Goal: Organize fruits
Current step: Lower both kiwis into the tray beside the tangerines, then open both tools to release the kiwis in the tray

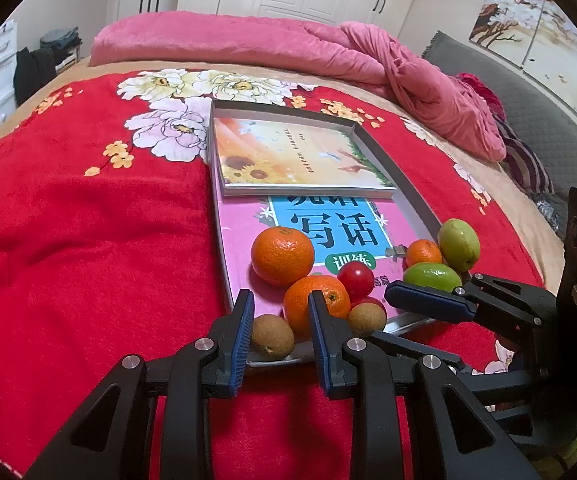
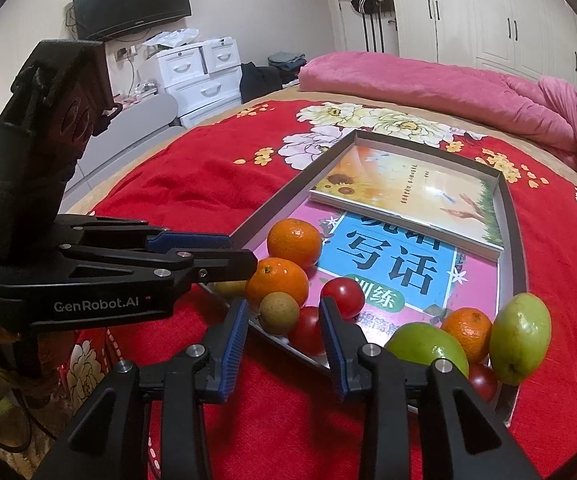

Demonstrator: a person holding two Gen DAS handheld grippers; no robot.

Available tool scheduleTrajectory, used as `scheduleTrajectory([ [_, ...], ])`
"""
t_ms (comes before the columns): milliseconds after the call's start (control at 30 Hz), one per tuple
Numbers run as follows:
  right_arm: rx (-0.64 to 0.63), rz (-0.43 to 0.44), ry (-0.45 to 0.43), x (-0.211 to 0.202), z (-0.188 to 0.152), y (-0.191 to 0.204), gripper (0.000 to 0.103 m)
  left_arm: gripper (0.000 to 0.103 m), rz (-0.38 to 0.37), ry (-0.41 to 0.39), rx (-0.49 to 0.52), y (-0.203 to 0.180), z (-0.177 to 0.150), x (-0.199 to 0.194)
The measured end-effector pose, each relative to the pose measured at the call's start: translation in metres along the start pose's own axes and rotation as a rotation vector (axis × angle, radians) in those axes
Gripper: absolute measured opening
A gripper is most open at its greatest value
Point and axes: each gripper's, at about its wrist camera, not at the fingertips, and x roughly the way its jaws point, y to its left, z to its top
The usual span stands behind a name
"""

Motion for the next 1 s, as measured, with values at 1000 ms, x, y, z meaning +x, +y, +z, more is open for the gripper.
scheduleTrajectory([
  [1000,-0.007,-0.06,-0.031,-0.0083,0.0029,0.0012,0.051,0.039,-0.011,-0.015,-0.002,-0.0008,0.0015,-0.0056],
])
